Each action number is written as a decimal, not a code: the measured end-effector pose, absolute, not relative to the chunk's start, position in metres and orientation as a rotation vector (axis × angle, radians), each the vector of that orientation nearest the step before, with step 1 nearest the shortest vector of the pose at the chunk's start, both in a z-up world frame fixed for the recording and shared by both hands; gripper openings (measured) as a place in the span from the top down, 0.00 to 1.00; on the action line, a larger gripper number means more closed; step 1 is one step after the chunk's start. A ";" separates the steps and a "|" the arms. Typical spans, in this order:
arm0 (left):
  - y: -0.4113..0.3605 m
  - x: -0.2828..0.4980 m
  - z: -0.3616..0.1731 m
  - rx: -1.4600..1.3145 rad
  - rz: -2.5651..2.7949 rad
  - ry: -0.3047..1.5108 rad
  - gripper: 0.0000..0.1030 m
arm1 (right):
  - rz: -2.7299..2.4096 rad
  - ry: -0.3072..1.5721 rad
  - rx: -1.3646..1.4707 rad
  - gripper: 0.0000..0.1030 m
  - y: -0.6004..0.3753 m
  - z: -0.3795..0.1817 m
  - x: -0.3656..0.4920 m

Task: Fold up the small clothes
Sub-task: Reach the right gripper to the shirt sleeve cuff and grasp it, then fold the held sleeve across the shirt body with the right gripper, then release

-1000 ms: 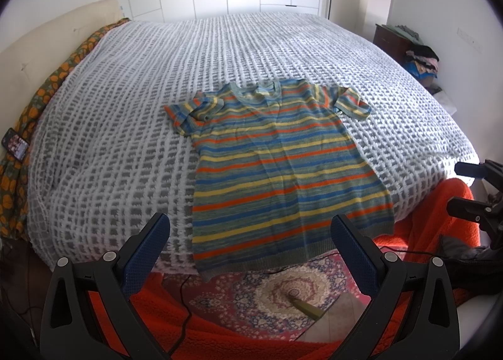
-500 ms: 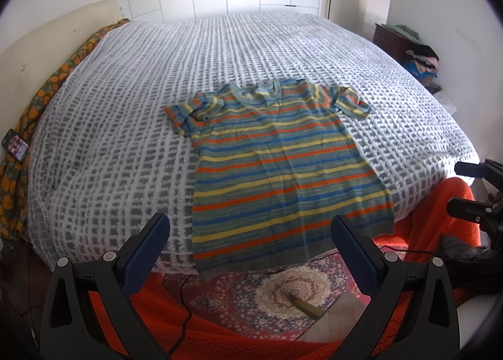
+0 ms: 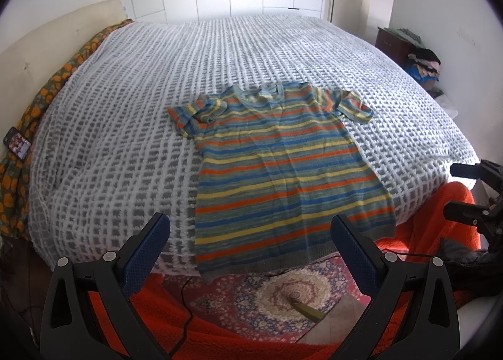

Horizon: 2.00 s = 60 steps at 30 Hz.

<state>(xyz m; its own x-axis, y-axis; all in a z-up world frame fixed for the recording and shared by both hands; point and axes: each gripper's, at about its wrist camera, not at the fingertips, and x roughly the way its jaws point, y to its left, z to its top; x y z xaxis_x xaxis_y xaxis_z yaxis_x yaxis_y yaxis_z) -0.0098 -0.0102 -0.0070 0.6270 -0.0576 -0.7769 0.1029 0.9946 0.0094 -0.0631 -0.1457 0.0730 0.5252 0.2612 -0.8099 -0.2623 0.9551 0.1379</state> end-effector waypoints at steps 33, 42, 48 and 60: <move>-0.042 0.045 -0.035 0.082 -0.046 1.084 0.01 | -0.372 1.024 0.233 0.91 -0.560 -0.054 0.265; -0.051 0.055 -0.036 0.089 -0.049 1.098 0.01 | -0.095 0.942 0.903 0.43 -0.560 -0.097 0.236; -0.050 0.052 -0.032 0.085 -0.042 1.089 0.01 | -0.137 0.960 0.940 0.45 -0.553 -0.121 0.253; -0.050 0.055 -0.039 0.066 -0.064 1.101 0.01 | -0.165 1.042 0.794 0.98 -0.556 -0.108 0.247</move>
<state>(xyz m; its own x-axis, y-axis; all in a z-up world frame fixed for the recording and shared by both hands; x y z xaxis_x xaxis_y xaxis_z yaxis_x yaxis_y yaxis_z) 0.0547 -0.0501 -0.0386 0.4517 -0.0186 -0.8920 0.0843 0.9962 0.0220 0.2474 -0.5555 -0.1075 0.5195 0.2362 -0.8212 0.4778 0.7165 0.5083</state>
